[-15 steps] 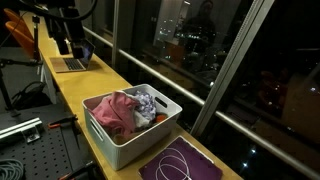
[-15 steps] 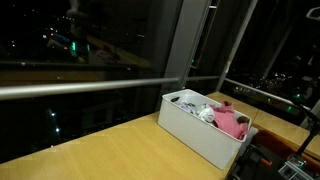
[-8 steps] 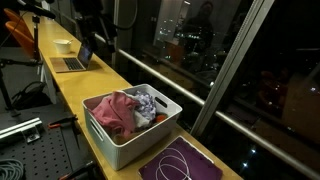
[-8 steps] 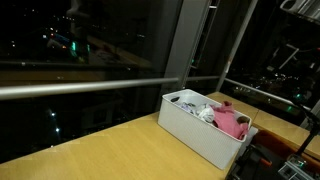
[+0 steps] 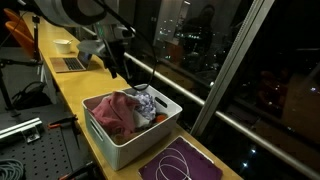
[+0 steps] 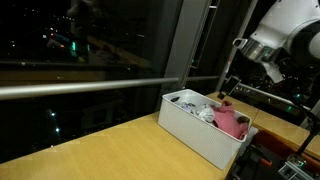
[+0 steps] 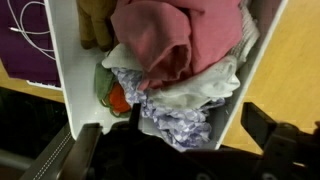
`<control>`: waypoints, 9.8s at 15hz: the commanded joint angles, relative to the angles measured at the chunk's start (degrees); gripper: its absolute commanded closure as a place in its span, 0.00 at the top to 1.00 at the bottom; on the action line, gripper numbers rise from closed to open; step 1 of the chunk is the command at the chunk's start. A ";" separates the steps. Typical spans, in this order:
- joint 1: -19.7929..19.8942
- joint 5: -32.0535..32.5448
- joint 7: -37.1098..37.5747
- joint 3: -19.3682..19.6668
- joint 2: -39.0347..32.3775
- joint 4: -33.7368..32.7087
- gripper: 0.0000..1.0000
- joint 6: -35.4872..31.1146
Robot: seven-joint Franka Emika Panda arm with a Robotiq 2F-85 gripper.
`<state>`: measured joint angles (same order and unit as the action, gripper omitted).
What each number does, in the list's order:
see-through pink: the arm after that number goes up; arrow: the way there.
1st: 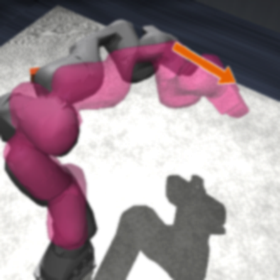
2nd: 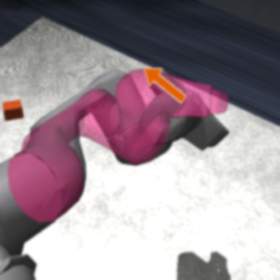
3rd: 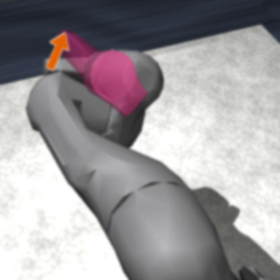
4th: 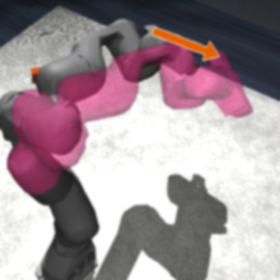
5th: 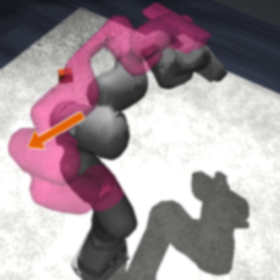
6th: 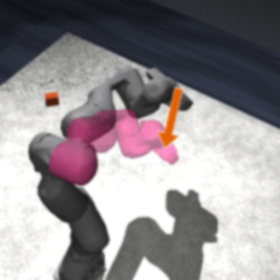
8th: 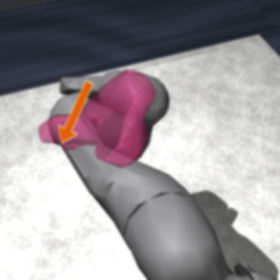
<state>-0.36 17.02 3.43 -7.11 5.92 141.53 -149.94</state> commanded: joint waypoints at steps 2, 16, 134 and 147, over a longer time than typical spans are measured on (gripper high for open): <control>-0.11 3.58 3.50 2.86 -14.76 -6.97 1.00 -2.79; 4.02 -13.56 -7.84 3.43 -34.15 -16.61 0.38 -5.65; -8.63 -8.28 -10.05 -6.12 3.50 -25.27 0.00 15.84; -15.50 -5.09 -6.62 -10.16 -8.20 -26.02 0.47 14.25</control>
<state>-16.29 12.24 -2.80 -18.90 -3.65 113.87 -135.49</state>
